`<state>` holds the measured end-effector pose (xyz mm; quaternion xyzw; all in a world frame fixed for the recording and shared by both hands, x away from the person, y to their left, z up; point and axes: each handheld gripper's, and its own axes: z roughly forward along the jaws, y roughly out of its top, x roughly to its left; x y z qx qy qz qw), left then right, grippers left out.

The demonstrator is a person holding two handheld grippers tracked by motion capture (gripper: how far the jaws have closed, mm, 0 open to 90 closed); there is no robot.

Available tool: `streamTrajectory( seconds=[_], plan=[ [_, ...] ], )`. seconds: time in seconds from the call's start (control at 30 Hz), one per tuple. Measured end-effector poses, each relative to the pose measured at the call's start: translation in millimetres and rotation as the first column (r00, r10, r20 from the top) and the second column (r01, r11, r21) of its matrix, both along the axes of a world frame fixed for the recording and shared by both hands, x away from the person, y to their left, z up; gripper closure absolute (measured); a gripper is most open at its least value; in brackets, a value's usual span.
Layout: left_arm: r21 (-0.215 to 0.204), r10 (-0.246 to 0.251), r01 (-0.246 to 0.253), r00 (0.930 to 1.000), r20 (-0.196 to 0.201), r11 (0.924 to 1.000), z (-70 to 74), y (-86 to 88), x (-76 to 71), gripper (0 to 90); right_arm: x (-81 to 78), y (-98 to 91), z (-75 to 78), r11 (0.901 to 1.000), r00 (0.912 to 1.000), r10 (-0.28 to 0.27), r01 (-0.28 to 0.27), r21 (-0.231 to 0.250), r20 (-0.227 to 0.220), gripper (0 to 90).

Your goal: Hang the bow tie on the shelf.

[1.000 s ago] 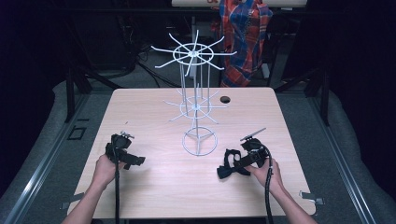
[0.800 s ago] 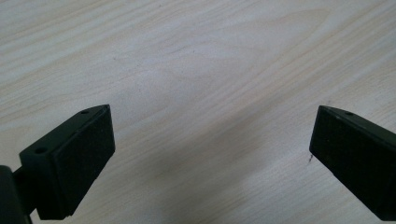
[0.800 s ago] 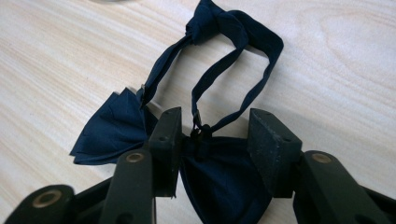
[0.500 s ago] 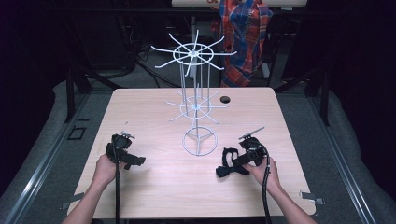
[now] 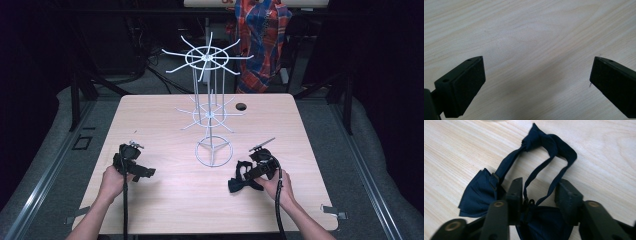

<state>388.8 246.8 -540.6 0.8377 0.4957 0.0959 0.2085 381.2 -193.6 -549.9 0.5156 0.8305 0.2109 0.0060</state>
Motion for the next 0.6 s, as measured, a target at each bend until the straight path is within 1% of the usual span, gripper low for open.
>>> streamTrajectory(
  seconds=[0.03, 0.07, 0.1, 0.13, 0.17, 0.2, 0.23, 0.27, 0.3, 0.37, 0.43, 0.47, 0.5, 0.53, 0.57, 0.6],
  plan=[
    [0.0, -0.001, 0.001, 1.0, 0.0, 1.0, 0.0, 0.3, 0.1, 0.1, -0.1, -0.6, 1.0, 1.0, 0.9999, -0.005, 0.005, -0.006, -0.011, 61.6],
    [0.0, -0.001, 0.001, 1.0, 0.0, 1.0, -0.1, 0.3, 0.1, 0.1, 0.3, -2.0, 1.2, 0.9998, 0.9999, 0.0, 0.0, -0.022, -0.012, 64.3],
    [0.0, -0.002, 0.002, 1.0, -0.001, 1.0, -0.1, 0.2, 0.0, 0.1, 0.1, -2.0, 1.0, 1.0, 0.9999, -0.006, 0.006, -0.008, -0.012, 67.2],
    [-0.001, -0.002, 0.002, 1.0, 0.0, 1.0, -0.1, 0.0, 0.0, 0.1, 0.2, -2.7, 1.3, 0.9998, 0.9999, -0.008, 0.008, -0.02, -0.015, 71.8],
    [-0.001, -0.002, 0.002, 1.0, -0.001, 1.0, 0.0, -0.1, 0.0, 0.1, 0.9, -4.5, 0.8, 0.9996, 0.9999, 0.008, -0.008, -0.025, -0.01, 75.9],
    [0.0, -0.004, 0.004, 1.0, -0.001, 1.0, 0.1, -0.1, 0.0, 0.1, 1.1, -5.0, 0.5, 0.9996, 0.9999, 0.009, -0.009, -0.028, -0.009, 79.8],
    [0.001, -0.004, 0.004, 1.0, -0.003, 1.0, 0.1, -0.1, 0.0, 0.1, 1.3, -5.5, 0.1, 0.999, 0.9999, 0.013, -0.013, -0.044, -0.004, 80.9],
    [-0.001, -0.002, 0.002, 1.0, -0.003, 1.0, 0.1, -0.2, -0.1, 0.1, 1.3, -5.7, 0.4, 0.9991, 0.9998, 0.021, -0.021, -0.037, -0.008, 82.3],
    [-0.001, -0.002, 0.002, 1.0, -0.002, 1.0, 0.2, -0.2, -0.1, 0.1, 1.3, -6.1, 0.8, 0.9979, 0.9994, 0.034, -0.035, -0.055, -0.003, 84.5],
    [-0.001, -0.003, 0.003, 1.0, -0.001, 1.0, 0.3, 0.0, -0.1, 0.1, 0.1, -5.9, 4.1, 0.9978, 0.9994, 0.033, -0.033, -0.058, 0.007, 86.1],
    [-0.001, -0.005, 0.005, 1.0, -0.002, 1.0, 0.5, 0.3, -0.1, 0.1, -0.3, -6.0, 7.2, 0.9958, 0.9985, 0.046, -0.043, -0.08, 0.032, 86.2],
    [-0.001, -0.005, 0.005, 1.0, -0.002, 1.0, 0.5, 0.3, -0.1, 0.1, -1.0, -5.6, 8.7, 0.9962, 0.9975, 0.046, -0.042, -0.076, 0.053, 86.4],
    [-0.002, -0.004, 0.004, 1.0, -0.003, 1.0, 0.6, 0.3, -0.2, 0.1, -1.5, -6.2, 11.6, 0.995, 0.9966, 0.053, -0.048, -0.088, 0.063, 86.4],
    [-0.002, -0.005, 0.005, 1.0, -0.002, 1.0, 0.6, 0.3, -0.2, 0.1, -2.1, -6.1, 13.1, 0.9952, 0.9948, 0.055, -0.047, -0.085, 0.085, 86.5],
    [-0.002, -0.004, 0.004, 1.0, -0.002, 1.0, 0.6, 0.3, -0.2, 0.1, -2.7, -6.2, 15.9, 0.9941, 0.9926, 0.064, -0.054, -0.094, 0.104, 86.5],
    [-0.002, -0.004, 0.004, 1.0, -0.002, 1.0, 0.6, 0.4, -0.2, 0.1, -3.1, -6.5, 18.7, 0.9937, 0.9905, 0.071, -0.06, -0.095, 0.118, 86.5]
  ],
)
